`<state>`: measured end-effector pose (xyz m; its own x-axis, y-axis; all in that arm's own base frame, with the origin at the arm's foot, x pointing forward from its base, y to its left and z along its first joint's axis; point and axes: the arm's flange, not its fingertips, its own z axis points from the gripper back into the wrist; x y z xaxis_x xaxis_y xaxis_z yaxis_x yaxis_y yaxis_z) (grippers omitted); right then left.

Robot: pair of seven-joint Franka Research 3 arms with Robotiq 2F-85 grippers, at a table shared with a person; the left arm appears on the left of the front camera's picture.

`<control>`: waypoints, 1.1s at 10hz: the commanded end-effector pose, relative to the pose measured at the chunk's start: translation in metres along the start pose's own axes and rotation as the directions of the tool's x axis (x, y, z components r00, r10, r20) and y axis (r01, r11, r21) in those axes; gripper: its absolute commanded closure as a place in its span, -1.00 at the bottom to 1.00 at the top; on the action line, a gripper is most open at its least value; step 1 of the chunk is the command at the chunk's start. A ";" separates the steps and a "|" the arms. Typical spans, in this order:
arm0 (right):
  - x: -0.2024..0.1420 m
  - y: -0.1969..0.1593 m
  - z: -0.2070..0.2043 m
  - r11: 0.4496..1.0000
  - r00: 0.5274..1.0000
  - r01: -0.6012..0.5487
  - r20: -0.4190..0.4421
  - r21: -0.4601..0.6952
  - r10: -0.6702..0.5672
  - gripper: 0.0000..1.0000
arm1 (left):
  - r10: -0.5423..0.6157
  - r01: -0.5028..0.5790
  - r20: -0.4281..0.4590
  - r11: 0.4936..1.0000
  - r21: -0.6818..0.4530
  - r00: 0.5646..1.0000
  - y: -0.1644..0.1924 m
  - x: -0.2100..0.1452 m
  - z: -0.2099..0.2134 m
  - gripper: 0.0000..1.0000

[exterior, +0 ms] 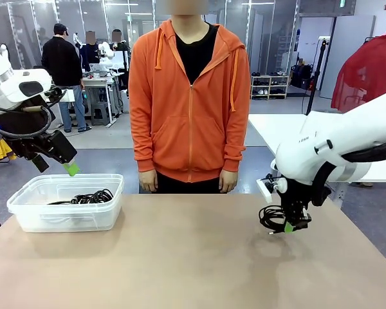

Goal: Organize and store the cables.
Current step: Place the USB Extension Cable into the Organizing box.

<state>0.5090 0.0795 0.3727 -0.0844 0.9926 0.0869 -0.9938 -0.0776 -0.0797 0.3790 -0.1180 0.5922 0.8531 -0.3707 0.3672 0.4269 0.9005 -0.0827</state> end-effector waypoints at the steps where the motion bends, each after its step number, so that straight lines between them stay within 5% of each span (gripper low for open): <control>1: 0.016 0.003 0.023 0.999 1.000 0.020 -0.023 0.026 -0.020 1.00 | 0.017 -0.017 -0.012 1.000 -0.003 1.000 -0.001 0.004 0.004 -1.00; 5: 0.122 -0.021 0.054 0.999 0.999 -0.032 -0.018 0.028 0.032 1.00 | 0.017 -0.017 -0.012 1.000 -0.003 1.000 -0.001 0.004 0.004 -1.00; 11: 0.277 -0.027 0.005 0.998 0.998 0.054 -0.037 0.015 -0.053 1.00 | 0.017 -0.017 -0.012 1.000 -0.003 1.000 -0.001 0.004 0.004 -1.00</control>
<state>0.5054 0.3417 0.4098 -0.0606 0.9931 0.1002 -0.9976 -0.0569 -0.0395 0.3792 -0.1181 0.5927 0.8527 -0.3707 0.3680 0.4271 0.9004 -0.0828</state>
